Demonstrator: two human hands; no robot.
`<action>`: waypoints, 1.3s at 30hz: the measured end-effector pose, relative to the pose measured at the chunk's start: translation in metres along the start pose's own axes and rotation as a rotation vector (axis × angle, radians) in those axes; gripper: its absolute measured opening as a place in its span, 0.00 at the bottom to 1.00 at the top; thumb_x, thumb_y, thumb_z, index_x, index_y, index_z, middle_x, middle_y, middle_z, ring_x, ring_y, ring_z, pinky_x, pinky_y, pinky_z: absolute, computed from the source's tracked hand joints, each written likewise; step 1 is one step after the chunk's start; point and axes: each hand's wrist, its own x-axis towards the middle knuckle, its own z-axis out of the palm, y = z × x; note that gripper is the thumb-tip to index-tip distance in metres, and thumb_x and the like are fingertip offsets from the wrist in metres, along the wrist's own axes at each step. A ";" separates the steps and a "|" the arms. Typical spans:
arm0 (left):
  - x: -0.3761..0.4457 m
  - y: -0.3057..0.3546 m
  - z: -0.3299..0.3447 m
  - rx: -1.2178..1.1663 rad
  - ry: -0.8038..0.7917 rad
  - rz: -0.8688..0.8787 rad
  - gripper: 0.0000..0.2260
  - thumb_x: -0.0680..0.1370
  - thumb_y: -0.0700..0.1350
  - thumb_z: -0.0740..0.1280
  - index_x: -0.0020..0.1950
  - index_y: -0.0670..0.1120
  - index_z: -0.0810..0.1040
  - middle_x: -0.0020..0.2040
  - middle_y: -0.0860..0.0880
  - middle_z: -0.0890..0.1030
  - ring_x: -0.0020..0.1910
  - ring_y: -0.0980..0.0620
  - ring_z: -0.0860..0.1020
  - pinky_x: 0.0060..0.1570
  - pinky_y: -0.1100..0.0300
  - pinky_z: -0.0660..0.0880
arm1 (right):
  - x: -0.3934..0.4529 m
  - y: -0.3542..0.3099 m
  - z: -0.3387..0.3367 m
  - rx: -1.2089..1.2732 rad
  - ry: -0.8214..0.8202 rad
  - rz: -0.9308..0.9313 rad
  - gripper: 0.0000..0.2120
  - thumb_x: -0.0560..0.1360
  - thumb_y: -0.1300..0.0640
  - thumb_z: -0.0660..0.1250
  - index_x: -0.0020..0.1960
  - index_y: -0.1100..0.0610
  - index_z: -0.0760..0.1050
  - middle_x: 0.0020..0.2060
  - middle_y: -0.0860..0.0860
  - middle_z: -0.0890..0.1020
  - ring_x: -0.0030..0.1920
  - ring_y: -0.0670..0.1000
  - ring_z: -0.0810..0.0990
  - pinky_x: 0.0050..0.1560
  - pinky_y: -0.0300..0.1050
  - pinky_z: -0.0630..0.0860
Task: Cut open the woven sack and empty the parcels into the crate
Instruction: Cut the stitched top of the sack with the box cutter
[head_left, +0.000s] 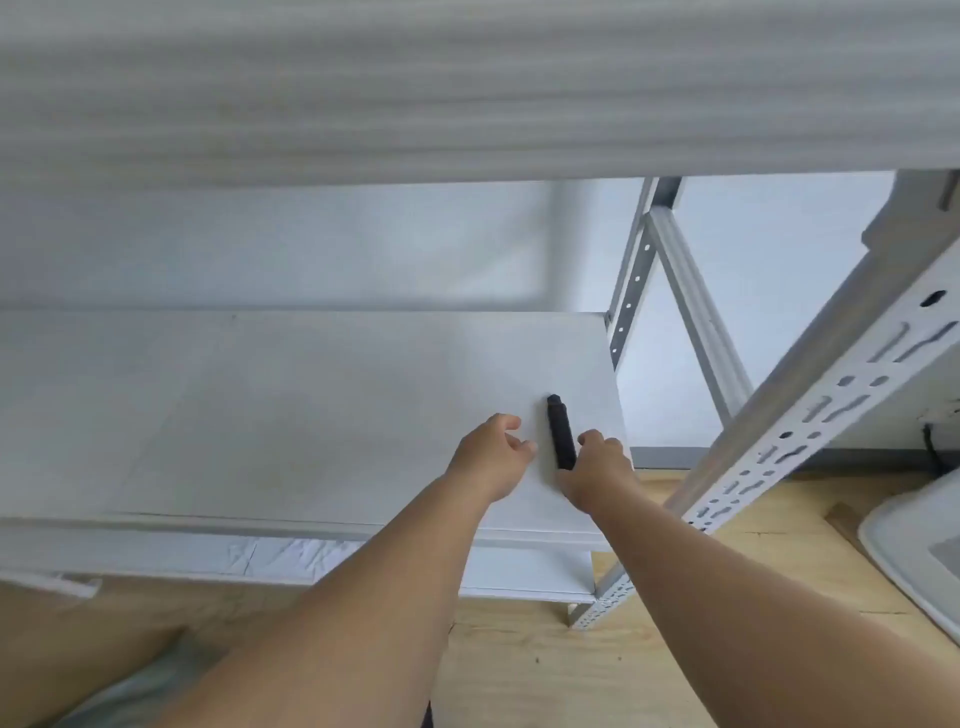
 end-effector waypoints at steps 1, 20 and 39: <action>0.005 -0.001 0.001 -0.017 -0.004 -0.016 0.21 0.80 0.50 0.62 0.73 0.49 0.66 0.62 0.51 0.76 0.61 0.50 0.75 0.59 0.58 0.71 | 0.005 0.000 0.001 -0.022 0.006 0.008 0.21 0.74 0.59 0.64 0.66 0.56 0.64 0.58 0.55 0.69 0.59 0.57 0.73 0.50 0.49 0.74; -0.017 -0.052 -0.054 -0.760 0.353 -0.227 0.15 0.81 0.50 0.58 0.62 0.42 0.73 0.51 0.45 0.79 0.52 0.46 0.80 0.58 0.48 0.77 | -0.061 -0.093 0.025 0.598 -0.551 -0.275 0.13 0.76 0.62 0.58 0.58 0.62 0.75 0.40 0.52 0.73 0.34 0.49 0.71 0.34 0.41 0.70; -0.288 -0.241 -0.170 -1.025 0.671 -0.114 0.13 0.84 0.45 0.56 0.50 0.43 0.79 0.50 0.45 0.84 0.47 0.46 0.82 0.52 0.55 0.78 | -0.334 -0.186 0.151 0.693 -0.874 -0.480 0.13 0.83 0.57 0.56 0.63 0.60 0.72 0.44 0.53 0.80 0.39 0.48 0.78 0.38 0.39 0.76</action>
